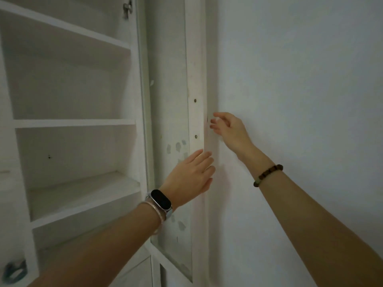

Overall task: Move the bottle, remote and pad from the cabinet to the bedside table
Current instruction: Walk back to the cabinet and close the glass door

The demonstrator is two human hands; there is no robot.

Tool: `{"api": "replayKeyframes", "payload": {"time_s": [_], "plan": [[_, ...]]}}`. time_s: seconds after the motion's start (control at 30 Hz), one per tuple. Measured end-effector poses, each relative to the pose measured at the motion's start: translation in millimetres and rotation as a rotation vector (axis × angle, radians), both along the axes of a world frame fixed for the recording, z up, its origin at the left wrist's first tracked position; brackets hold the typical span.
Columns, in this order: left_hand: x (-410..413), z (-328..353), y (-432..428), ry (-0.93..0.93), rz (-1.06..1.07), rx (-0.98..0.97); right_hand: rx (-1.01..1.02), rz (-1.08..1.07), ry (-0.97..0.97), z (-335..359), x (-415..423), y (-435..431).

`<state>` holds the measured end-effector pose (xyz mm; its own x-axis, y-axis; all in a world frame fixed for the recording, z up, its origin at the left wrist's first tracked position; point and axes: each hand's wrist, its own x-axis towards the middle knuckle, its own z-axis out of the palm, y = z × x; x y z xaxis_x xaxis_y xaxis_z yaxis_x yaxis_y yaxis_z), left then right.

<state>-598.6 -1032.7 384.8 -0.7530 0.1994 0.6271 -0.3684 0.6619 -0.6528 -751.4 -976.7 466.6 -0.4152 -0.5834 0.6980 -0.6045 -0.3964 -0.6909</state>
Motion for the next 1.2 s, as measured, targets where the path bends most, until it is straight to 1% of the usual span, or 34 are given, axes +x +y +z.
{"api": "replayKeyframes", "payload": {"time_s": [0.2,0.4,0.6,0.77,0.9,1.07,1.2], "plan": [[-6,4,-11,-0.059,0.003,-0.018,0.011,0.081,-0.002,7,6,-17],[-3,7,-11,-0.085,0.002,-0.031,0.000,0.076,-0.065,9,9,-22],[19,8,-7,-0.079,0.016,-0.078,-0.031,0.102,-0.050,10,24,-24],[64,6,-9,-0.008,-0.067,-0.132,-0.078,0.195,-0.032,10,55,-22],[119,1,-19,0.003,-0.064,-0.181,-0.125,0.303,-0.031,8,95,-28],[194,-7,-31,-0.002,0.031,-0.179,-0.145,0.412,-0.059,6,155,-49],[248,-15,-41,-0.016,0.198,-0.132,-0.149,0.460,-0.066,5,204,-75]]}}
